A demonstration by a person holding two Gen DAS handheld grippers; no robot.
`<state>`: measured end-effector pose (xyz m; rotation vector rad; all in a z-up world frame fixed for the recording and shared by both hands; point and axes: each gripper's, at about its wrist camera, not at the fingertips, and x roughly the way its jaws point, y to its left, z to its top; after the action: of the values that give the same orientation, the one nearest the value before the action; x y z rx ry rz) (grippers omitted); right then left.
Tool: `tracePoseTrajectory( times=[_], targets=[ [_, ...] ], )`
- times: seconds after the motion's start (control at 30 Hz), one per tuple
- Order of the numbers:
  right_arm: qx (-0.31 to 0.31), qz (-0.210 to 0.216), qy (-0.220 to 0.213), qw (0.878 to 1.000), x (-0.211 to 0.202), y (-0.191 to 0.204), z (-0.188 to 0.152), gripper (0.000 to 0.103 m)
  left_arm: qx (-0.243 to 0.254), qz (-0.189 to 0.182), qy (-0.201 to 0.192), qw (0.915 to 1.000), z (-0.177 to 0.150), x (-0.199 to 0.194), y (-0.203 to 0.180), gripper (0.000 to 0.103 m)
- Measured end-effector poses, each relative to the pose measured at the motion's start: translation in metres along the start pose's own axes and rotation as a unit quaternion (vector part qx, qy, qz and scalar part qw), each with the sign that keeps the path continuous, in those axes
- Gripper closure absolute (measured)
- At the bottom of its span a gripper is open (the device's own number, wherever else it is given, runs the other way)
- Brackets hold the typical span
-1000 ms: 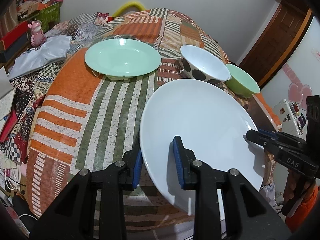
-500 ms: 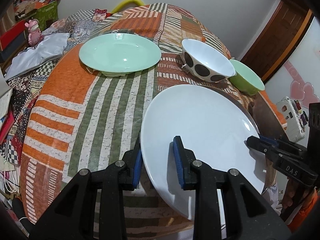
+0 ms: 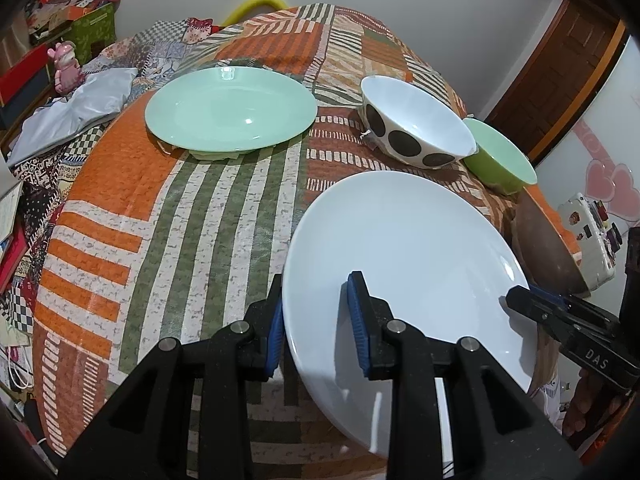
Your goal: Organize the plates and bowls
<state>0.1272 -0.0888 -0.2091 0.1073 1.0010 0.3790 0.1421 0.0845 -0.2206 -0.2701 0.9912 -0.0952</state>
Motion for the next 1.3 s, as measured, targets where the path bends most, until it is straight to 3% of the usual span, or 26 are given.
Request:
tracePoseTrajectory(
  times=[0.63,1.07,1.3],
  targets=[
    [-0.008,-0.015,-0.014,1.000,-0.018,-0.005,-0.004,0.081,0.031,0.033,-0.001,0.9990,0.000,-0.001,-0.019,0.073],
    [-0.053,0.005,-0.050,0.997,-0.033,0.027,0.020,0.079,0.030,0.052,-0.063,0.9962,0.011,-0.059,-0.010,0.072],
    [-0.093,0.021,-0.064,0.993,-0.029,0.057,0.051,0.079,0.018,0.070,-0.092,0.9931,0.029,-0.082,0.010,0.062]
  ],
)
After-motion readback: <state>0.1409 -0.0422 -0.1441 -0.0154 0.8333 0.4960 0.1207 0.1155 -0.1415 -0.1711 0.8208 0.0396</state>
